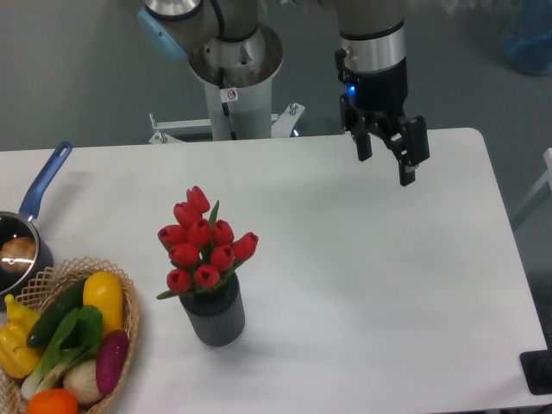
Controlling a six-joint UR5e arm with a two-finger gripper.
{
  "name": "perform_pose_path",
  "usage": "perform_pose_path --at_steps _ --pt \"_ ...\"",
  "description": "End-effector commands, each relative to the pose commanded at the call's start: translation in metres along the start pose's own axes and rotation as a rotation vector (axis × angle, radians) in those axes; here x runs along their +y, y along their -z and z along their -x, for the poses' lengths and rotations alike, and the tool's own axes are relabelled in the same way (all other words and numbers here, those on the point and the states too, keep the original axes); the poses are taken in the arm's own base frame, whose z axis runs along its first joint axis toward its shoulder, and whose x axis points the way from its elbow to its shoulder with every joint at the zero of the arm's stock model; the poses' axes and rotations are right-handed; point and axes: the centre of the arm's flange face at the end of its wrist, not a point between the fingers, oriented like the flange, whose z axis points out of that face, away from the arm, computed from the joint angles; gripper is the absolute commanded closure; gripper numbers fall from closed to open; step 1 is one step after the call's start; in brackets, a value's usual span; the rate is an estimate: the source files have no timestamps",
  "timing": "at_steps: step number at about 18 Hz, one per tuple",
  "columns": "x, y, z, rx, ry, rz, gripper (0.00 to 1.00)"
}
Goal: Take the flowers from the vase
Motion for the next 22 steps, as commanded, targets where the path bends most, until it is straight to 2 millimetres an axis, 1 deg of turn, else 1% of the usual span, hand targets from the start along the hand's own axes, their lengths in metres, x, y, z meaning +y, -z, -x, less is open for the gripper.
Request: perform_pose_path --at_steps 6,7,10,12,15,16,19,22 --pt "-0.001 0.000 0.000 -0.001 -0.003 -0.001 0.00" --pt "-0.006 -0.001 -0.001 0.000 -0.011 -0.005 0.00" --pt "-0.011 -0.003 -0.003 0.007 -0.019 -0.010 0.00" --pt "-0.015 -0.009 -0.006 0.007 -0.024 -0.014 0.00" --pt "-0.036 -0.031 -0.023 0.018 -0.046 -0.033 0.00" --pt "-0.039 -0.036 -0.028 0.025 -0.033 -0.036 0.00" --pt "-0.042 -0.044 -0.036 0.046 0.067 -0.036 0.00" --pt "-0.058 -0.052 -0.040 0.062 0.057 -0.048 0.00"
